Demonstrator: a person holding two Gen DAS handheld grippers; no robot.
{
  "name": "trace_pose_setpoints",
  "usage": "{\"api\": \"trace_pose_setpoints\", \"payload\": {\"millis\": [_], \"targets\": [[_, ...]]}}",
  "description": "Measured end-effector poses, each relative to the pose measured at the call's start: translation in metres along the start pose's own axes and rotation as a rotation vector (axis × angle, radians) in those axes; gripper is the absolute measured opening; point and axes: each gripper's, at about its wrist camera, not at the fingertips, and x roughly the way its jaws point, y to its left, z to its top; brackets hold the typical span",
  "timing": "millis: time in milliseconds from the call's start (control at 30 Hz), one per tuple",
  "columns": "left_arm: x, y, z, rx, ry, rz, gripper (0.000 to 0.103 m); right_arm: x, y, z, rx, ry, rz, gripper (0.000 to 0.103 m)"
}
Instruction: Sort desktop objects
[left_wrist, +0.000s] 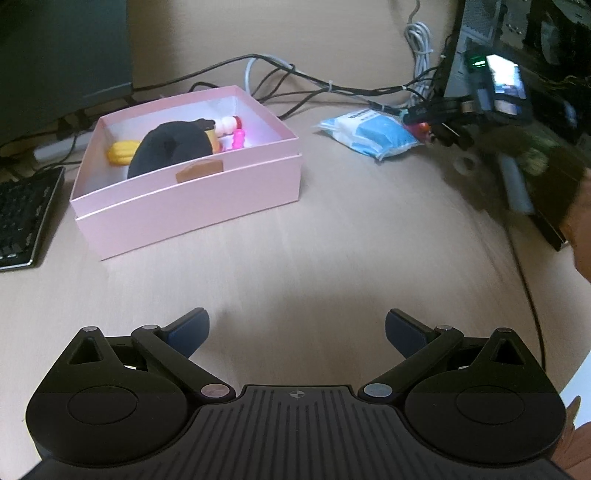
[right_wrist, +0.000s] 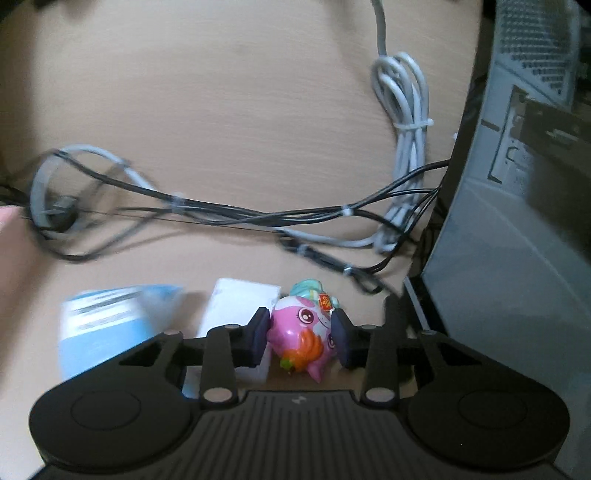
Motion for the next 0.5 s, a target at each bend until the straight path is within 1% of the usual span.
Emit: {"api": "trace_pose_setpoints", "payload": {"millis": [33, 67, 100, 133, 167, 200, 233, 267, 300, 333, 400, 433, 500], "targets": [[0.001, 0.000, 0.000, 0.001, 0.003, -0.002, 0.103, -0.012, 0.001, -0.002, 0.010, -0.005, 0.074, 0.036], [0.002, 0.000, 0.000, 0.002, 0.007, -0.004, 0.103, -0.027, 0.001, -0.005, 0.020, -0.006, 0.177, 0.037], [0.003, 0.000, 0.000, 0.002, 0.011, -0.006, 0.103, -0.037, 0.001, -0.008, 0.024, -0.023, 0.222, 0.037], [0.004, 0.000, 0.000, 0.001, 0.015, -0.007, 0.103, -0.047, 0.002, -0.010, 0.015, -0.049, 0.222, 0.039], [0.005, 0.000, 0.000, 0.000, 0.017, -0.008, 0.103, -0.051, 0.004, -0.010, 0.000, -0.075, 0.179, 0.041], [0.006, 0.000, -0.001, -0.001, 0.020, -0.010, 0.103, -0.053, 0.004, -0.010, -0.018, -0.103, 0.093, 0.041], [0.006, 0.000, -0.001, -0.002, 0.023, -0.013, 0.103, -0.047, 0.003, -0.010, -0.034, -0.112, -0.001, 0.041], [0.006, 0.000, -0.001, -0.002, 0.025, -0.015, 0.103, -0.038, 0.002, -0.010, -0.059, -0.106, -0.122, 0.041], [0.006, 0.000, -0.002, 0.000, 0.025, -0.017, 0.103, -0.027, 0.000, -0.010, -0.080, -0.091, -0.202, 0.041], [0.006, 0.001, -0.002, 0.002, 0.025, -0.018, 0.103, -0.018, -0.003, -0.011, -0.090, -0.074, -0.249, 0.041], [0.005, 0.002, -0.002, 0.001, 0.026, -0.015, 0.103, 0.004, -0.008, -0.013, -0.110, -0.032, -0.315, 0.040], [0.004, 0.003, -0.003, -0.003, 0.028, -0.012, 0.103, 0.015, -0.008, -0.014, -0.138, -0.022, -0.360, 0.040], [0.003, 0.006, -0.005, -0.014, 0.031, -0.002, 0.103, 0.032, -0.008, -0.017, -0.191, -0.001, -0.413, 0.040]]}}
